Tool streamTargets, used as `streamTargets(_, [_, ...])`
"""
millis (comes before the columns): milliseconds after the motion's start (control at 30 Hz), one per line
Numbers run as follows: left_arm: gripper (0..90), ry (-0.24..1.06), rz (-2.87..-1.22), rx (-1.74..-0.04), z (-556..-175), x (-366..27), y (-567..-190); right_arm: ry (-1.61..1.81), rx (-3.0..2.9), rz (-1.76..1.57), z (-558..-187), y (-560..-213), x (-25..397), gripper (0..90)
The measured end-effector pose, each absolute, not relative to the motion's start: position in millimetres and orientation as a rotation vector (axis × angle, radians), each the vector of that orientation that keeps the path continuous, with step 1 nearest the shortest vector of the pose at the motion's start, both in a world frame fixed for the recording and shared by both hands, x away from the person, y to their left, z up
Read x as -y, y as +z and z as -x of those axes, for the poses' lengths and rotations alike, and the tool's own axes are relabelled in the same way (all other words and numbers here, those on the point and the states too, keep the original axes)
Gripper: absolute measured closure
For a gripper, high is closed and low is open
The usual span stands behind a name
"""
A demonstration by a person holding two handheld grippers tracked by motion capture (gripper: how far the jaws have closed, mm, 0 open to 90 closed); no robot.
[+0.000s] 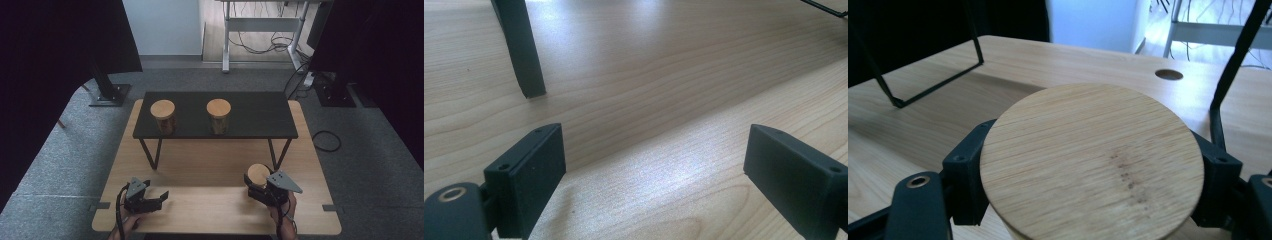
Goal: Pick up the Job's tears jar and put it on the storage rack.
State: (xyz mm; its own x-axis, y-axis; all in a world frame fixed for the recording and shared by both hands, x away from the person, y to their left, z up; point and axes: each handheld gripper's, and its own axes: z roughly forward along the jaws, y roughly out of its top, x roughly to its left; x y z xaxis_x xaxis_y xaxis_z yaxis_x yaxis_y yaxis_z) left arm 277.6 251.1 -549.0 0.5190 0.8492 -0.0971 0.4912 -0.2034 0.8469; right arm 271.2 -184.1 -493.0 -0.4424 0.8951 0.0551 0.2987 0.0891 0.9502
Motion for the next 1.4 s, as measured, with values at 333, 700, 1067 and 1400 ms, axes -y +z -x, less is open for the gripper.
streamTargets(333, [9.2,0.502,-1.858,-1.109,-277.5,-250.8,-548.9,1.390,-1.800,-1.116,-261.9,-480.0,180.5,22.3])
streamTargets(700, [9.1,0.503,-1.859,-1.110,-277.4,-250.7,-548.9,1.431,-1.776,-1.060,-250.7,-462.8,178.4,22.4])
streamTargets(1067, [9.1,0.505,-1.863,-1.108,-277.5,-250.3,-548.9,1.474,-1.744,-0.994,-239.4,-443.1,180.9,22.6])
streamTargets(1400, [9.2,0.506,-1.864,-1.109,-277.5,-250.2,-548.9,1.492,-1.730,-0.968,-235.4,-435.5,182.6,22.8])
